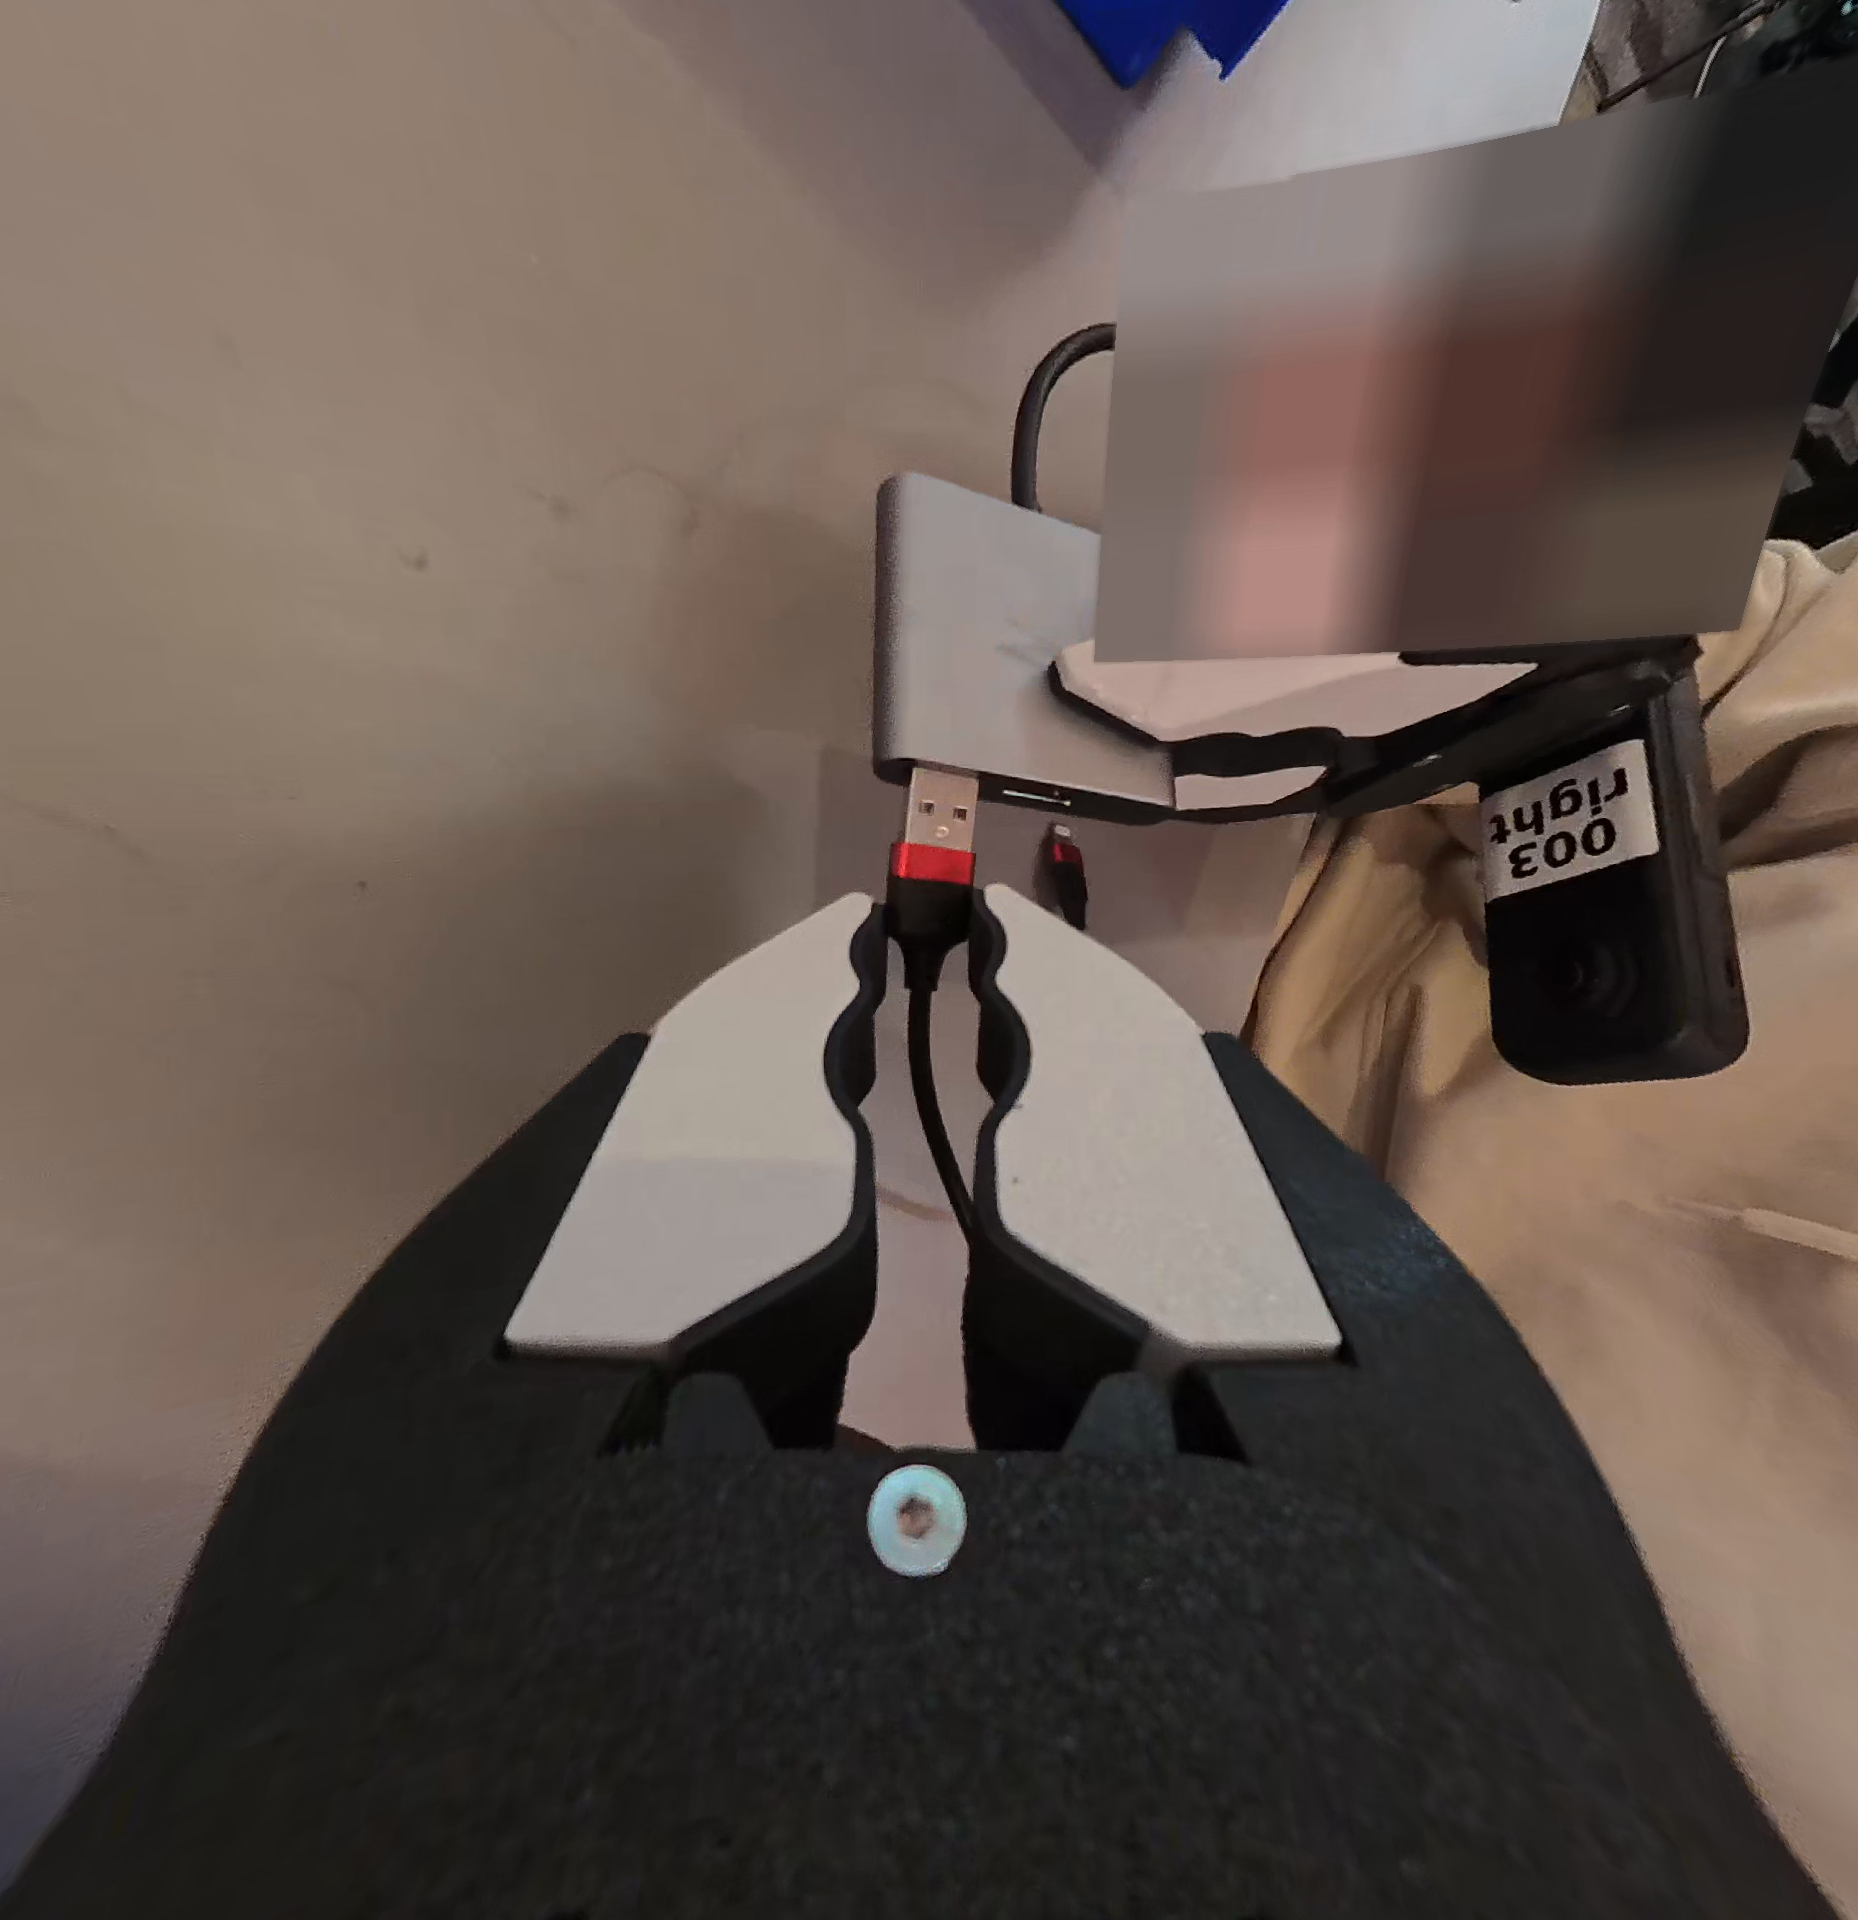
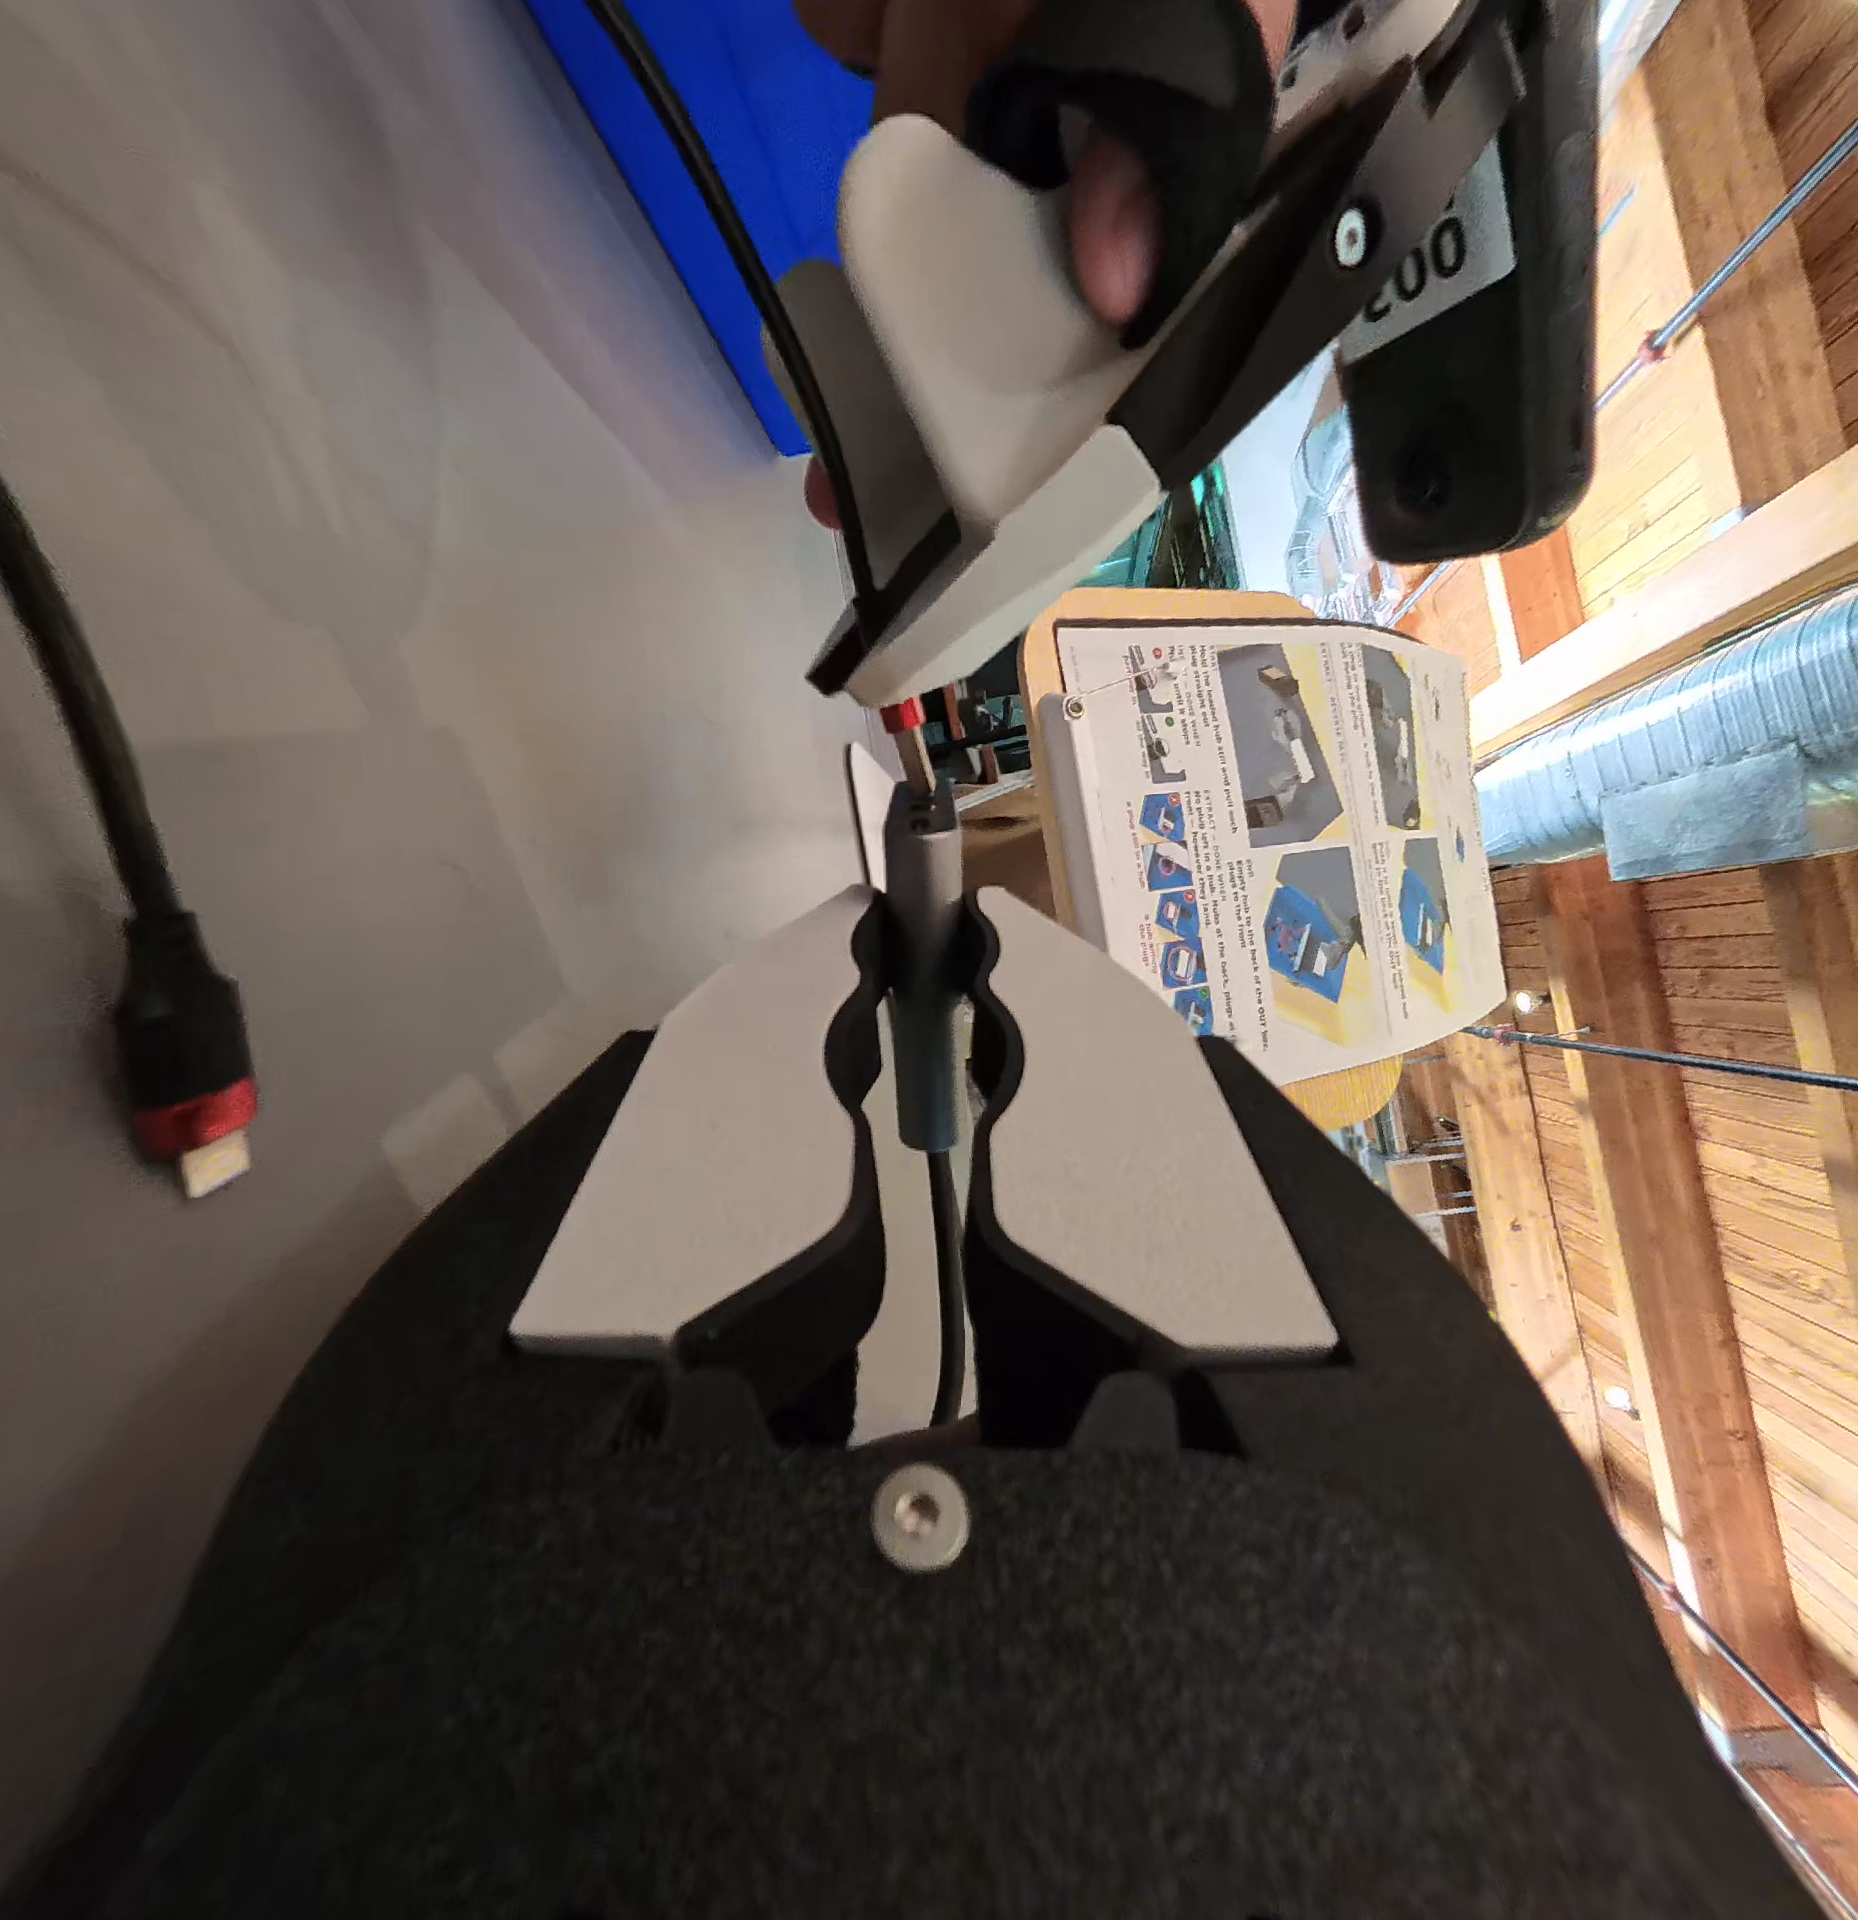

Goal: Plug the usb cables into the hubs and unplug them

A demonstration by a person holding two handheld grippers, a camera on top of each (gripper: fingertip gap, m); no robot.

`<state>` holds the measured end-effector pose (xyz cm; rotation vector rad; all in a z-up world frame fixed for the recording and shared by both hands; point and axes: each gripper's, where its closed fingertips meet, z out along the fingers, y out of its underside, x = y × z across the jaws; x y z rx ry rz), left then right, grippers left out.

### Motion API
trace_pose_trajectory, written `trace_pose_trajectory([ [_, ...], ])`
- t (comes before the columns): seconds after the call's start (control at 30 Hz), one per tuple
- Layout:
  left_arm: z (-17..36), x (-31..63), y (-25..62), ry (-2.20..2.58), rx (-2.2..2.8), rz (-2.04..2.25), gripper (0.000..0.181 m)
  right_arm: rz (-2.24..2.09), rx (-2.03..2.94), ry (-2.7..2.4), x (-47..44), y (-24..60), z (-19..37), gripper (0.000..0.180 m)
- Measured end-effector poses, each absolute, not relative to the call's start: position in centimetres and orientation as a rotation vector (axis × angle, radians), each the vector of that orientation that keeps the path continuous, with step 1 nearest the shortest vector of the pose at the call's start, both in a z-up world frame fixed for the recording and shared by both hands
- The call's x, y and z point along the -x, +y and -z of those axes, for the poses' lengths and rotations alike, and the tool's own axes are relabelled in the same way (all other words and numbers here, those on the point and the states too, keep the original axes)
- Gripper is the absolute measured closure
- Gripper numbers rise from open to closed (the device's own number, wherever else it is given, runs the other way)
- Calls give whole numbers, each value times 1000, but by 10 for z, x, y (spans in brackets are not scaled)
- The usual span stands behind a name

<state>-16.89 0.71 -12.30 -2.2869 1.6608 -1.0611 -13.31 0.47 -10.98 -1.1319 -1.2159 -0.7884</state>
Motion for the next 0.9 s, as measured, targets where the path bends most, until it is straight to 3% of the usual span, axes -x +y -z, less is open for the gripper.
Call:
trace_pose_trajectory([
  [0.4, 136, 174, 6, 1800, 2261, 991, 165, 802, 1116, -1346, 141, 1, 130, 167],
  [0.63, 127, 177, 21, 1808, 2042, 840, 132, 642, 1276, -1265, 136, 8, 132, 167],
  [0.9, 162, 208, 31, 1836, 1643, 298, 147, 516, 1380, -1173, 122, 12, 129, 167],
])
